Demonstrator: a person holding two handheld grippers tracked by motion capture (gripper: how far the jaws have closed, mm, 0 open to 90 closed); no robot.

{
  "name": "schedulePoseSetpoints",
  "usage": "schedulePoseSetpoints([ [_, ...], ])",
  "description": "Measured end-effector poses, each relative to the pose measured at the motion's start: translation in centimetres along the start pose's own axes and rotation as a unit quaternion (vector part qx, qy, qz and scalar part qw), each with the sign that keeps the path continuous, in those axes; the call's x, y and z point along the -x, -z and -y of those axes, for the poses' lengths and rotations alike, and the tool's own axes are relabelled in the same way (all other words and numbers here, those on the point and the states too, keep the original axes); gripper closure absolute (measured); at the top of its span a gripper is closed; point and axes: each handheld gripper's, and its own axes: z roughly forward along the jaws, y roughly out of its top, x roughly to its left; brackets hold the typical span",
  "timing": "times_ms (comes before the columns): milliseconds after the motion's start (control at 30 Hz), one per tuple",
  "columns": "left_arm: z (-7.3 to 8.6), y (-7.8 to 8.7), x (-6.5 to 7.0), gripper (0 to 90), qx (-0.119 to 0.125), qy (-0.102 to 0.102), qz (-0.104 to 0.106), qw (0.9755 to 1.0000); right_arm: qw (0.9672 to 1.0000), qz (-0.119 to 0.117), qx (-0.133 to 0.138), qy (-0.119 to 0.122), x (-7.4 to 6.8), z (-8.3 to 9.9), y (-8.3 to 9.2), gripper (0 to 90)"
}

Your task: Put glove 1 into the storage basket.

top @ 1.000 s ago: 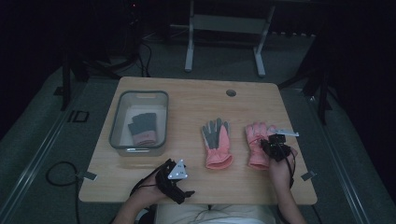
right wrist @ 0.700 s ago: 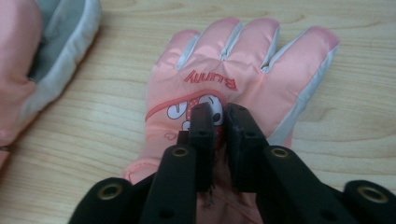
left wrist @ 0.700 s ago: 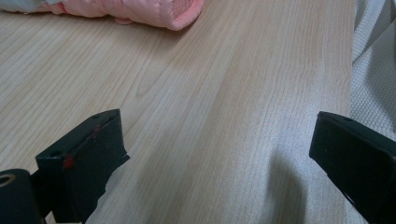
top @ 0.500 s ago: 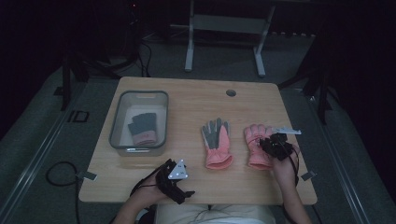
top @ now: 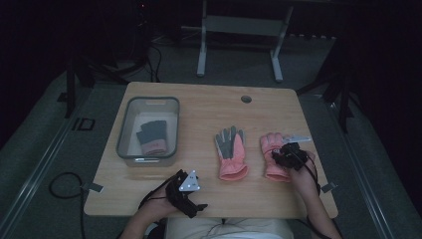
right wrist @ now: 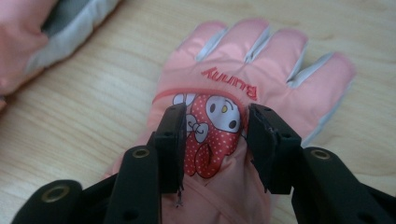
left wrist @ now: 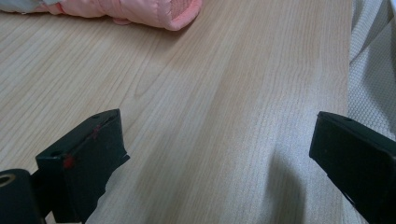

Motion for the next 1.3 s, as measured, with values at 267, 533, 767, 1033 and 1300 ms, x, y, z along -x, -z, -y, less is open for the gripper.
schedulePoseSetpoints([
  [267, 0.0, 0.0, 0.1, 2.9, -0.002, -0.003, 0.0, 1.0, 0.9999, 0.005, 0.009, -0.012, -0.2, 0.3, -0.9, 80.5],
  [533, 0.0, 0.0, 0.1, 2.9, -0.001, -0.003, 0.001, 1.0, 0.9985, 0.01, 0.024, -0.049, -0.3, -0.4, 0.1, 85.9],
  [767, 0.0, 0.0, 0.0, 2.9, -0.003, -0.003, 0.001, 1.0, 0.9968, 0.007, 0.056, -0.057, -0.5, -2.1, 2.4, 86.0],
  [1033, 0.0, -0.1, 0.1, 2.9, -0.004, -0.004, 0.001, 1.0, 0.9933, 0.001, 0.107, -0.044, -1.9, -5.3, 5.8, 85.9],
  [1300, 0.0, -0.1, 0.1, 3.0, -0.004, -0.005, 0.001, 1.0, 0.9906, -0.021, 0.133, -0.024, -4.5, -7.2, 7.2, 86.0],
])
